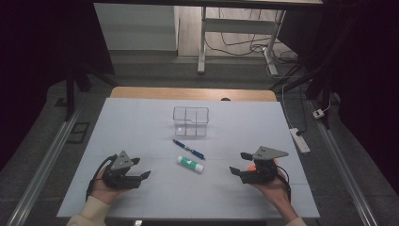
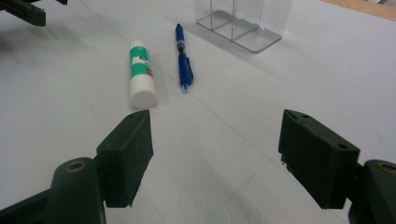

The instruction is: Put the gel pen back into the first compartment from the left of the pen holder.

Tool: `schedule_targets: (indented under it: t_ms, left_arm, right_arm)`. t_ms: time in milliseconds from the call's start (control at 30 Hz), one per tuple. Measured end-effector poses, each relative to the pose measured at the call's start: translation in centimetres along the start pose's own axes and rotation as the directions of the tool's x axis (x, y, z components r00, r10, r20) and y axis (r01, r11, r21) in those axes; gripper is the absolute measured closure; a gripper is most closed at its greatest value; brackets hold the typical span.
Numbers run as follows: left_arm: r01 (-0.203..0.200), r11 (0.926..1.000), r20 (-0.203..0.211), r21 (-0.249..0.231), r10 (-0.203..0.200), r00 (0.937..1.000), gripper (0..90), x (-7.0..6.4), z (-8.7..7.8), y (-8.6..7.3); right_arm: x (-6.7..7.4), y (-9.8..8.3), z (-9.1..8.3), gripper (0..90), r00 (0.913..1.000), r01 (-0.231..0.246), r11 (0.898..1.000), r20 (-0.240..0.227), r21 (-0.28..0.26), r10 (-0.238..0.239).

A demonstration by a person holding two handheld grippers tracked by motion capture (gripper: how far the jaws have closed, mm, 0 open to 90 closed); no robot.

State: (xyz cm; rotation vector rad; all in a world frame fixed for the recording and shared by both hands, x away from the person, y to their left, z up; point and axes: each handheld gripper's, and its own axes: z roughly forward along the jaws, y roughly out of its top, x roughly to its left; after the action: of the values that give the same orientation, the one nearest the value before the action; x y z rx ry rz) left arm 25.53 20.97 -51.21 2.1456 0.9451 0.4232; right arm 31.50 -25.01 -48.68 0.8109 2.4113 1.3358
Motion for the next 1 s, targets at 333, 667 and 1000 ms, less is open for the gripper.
schedule_targets:
  t_ms: [333,667,1000]
  left_arm:
    - [-0.006,1.0,0.007,0.004,0.006,1.0,33.7,-0.3,0.2,0.1]
    - [-0.003,1.0,0.014,-0.009,0.003,0.9999,33.7,0.1,0.2,0.2]
    - [-0.006,1.0,0.011,-0.002,0.006,0.9999,33.2,-0.2,0.2,0.1]
  right_arm:
    - [0.4,2.2,2.4,28.3,0.9994,0.03,0.999,-0.016,0.023,-0.03]
    - [0.9,4.6,5.0,29.3,0.9989,0.028,0.998,-0.039,0.052,-0.026]
    - [1.3,7.3,7.8,29.3,0.9967,0.046,0.995,-0.071,0.086,-0.04]
